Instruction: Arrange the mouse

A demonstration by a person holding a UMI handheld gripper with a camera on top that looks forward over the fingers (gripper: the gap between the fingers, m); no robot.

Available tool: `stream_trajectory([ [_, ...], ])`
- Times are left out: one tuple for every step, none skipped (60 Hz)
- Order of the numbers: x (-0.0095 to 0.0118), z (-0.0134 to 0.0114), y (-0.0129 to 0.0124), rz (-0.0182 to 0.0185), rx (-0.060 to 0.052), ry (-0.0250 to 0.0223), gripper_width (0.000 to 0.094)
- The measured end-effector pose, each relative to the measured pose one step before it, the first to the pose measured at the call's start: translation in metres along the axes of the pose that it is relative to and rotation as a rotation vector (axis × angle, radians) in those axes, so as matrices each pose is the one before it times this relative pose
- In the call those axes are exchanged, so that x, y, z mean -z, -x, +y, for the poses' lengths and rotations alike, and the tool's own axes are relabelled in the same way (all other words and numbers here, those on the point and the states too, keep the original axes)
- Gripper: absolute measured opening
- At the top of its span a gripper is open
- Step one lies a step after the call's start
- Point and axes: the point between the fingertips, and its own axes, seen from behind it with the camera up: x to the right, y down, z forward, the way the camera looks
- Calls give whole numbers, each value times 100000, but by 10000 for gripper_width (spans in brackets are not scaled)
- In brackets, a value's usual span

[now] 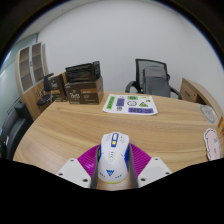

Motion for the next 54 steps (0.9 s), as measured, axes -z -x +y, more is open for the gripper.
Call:
stream_trajectory([
  [-1, -12, 88, -7, 221, 281, 435],
  [30, -8, 63, -130, 362, 333, 426],
  [16, -7, 62, -257, 519, 520, 415],
  [25, -33, 88, -385, 527, 658, 401],
  [76, -18, 105, -552, 537, 831, 399],
  [121, -72, 167, -774, 502, 645, 399],
  [241, -286, 150, -974, 343, -56, 400],
  [240, -518, 16, -921, 112, -1066, 401],
  [395, -715, -99, -560, -75, -1539, 401],
  [461, -847, -301, -87, -376, -1949, 401],
  [508, -997, -463, 379, -546, -2103, 402],
  [597, -1043, -599, 680, -658, -2036, 401],
  [439, -1006, -750, 557, -712, -1895, 401],
  [572, -1061, -808, 753, -937, -1449, 401],
  [551, -1117, -1031, 916, -716, -1322, 401],
  [480, -1130, -1085, 906, -570, -1690, 401],
  [481, -1150, -1188, 924, -92, -1671, 402],
  [446, -1113, -1329, 1041, 332, -1606, 401],
  [439, -1077, -1436, 1233, 589, -1508, 400],
  [407, -963, -1538, 1241, 744, -1248, 399],
  [336, -851, -1638, 1360, 860, -1080, 400],
  [283, -689, -1750, 1606, 720, -818, 400],
  [84, -561, -1923, 1557, 338, -497, 400],
  [241, -328, -1795, 1927, 576, -204, 400],
  [148, -231, -1921, 1963, 738, -97, 399],
  [69, -67, -1936, 2160, 824, 132, 399],
  [19, 81, -1992, 2278, 815, 468, 399],
  [-18, 258, -1948, 2349, 578, 679, 399],
  [-71, 375, -1887, 2295, 180, 805, 398],
  [-116, 458, -1810, 2199, -151, 912, 399],
  [-124, 580, -2015, 1572, -457, 732, 399],
  [-129, 669, -1460, 1615, -684, 1461, 398],
  [-249, 838, -1395, 1078, -763, 1618, 398],
  [-207, 829, -1207, 934, -1005, 1829, 397],
  [-318, 827, -1096, 705, -909, 1710, 397],
  [-277, 852, -932, 562, -609, 1680, 398],
  [-274, 858, -813, 340, -351, 1621, 397],
  [-291, 881, -713, 253, -294, 1620, 397],
  [-307, 922, -596, 141, -196, 1749, 397],
  [-323, 1017, -460, 6, 2, 1709, 398],
  [-338, 816, -445, -386, 207, 1890, 398],
  [-327, 756, -300, -403, 379, 1784, 398],
  [-326, 703, -210, -350, 158, 1530, 399],
  [-311, 649, -124, -456, -209, 1394, 398],
  [-263, 576, -38, -719, -577, 1259, 398],
  [-262, 503, 23, -912, -810, 1125, 398],
  [-234, 424, 38, -1004, -990, 916, 397],
  [-219, 401, 236, -683, -932, 737, 398],
  [-318, 430, -165, -857, -665, 665, 398],
  [-210, 371, -46, -685, -276, 906, 398],
  [-239, 416, -77, -459, 53, 916, 398],
  [-227, 457, -35, -497, 257, 1104, 398],
  [-221, 601, 0, -583, 535, 1547, 397],
  [-241, 760, 3, -613, 812, 2165, 401],
])
